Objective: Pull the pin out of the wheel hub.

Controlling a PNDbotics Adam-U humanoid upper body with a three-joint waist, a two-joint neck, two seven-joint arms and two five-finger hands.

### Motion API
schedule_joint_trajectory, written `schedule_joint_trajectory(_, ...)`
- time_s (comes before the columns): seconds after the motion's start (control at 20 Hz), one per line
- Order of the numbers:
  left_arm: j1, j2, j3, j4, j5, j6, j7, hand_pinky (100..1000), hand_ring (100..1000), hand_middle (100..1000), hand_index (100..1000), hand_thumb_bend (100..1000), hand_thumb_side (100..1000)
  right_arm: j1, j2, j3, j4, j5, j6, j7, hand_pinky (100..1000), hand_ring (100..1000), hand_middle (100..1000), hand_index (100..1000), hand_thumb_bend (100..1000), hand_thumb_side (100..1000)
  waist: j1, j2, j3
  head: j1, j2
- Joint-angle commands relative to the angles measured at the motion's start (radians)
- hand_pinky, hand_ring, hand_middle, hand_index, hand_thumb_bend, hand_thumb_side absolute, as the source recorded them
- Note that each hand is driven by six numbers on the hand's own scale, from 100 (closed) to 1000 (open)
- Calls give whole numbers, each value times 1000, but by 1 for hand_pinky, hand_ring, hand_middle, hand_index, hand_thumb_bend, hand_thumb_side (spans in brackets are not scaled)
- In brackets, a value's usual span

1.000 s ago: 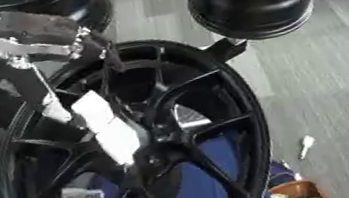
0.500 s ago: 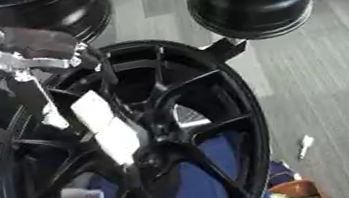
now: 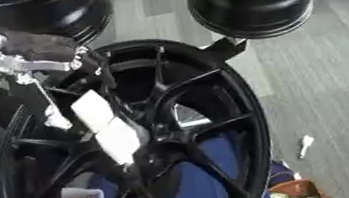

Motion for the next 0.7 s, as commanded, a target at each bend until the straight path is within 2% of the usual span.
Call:
schedule_joint_trajectory(0.05, -19, 23, 8, -27, 21, -214, -221, 768, 766, 715, 842, 509, 389, -5, -17, -13, -12, -1, 0, -8, 861, 716, 684, 705, 100, 528, -1, -16, -1, 0, -10)
schedule_joint_trajectory(0.5, -24, 26, 16, -28, 7, -207, -221, 743, 732, 656, 793, 503, 377, -6, -14, -13, -12, -3, -6, -18, 861, 716, 682, 704, 100, 529, 1, -16, -1, 0, -17)
schedule_joint_trajectory(0.7, -23, 21, 10, -7, -23, -211, -221, 748, 744, 685, 816, 517, 385, -4, -13, -13, -12, -2, -9, -21, 861, 716, 682, 704, 100, 529, 0, -16, -3, 0, -18)
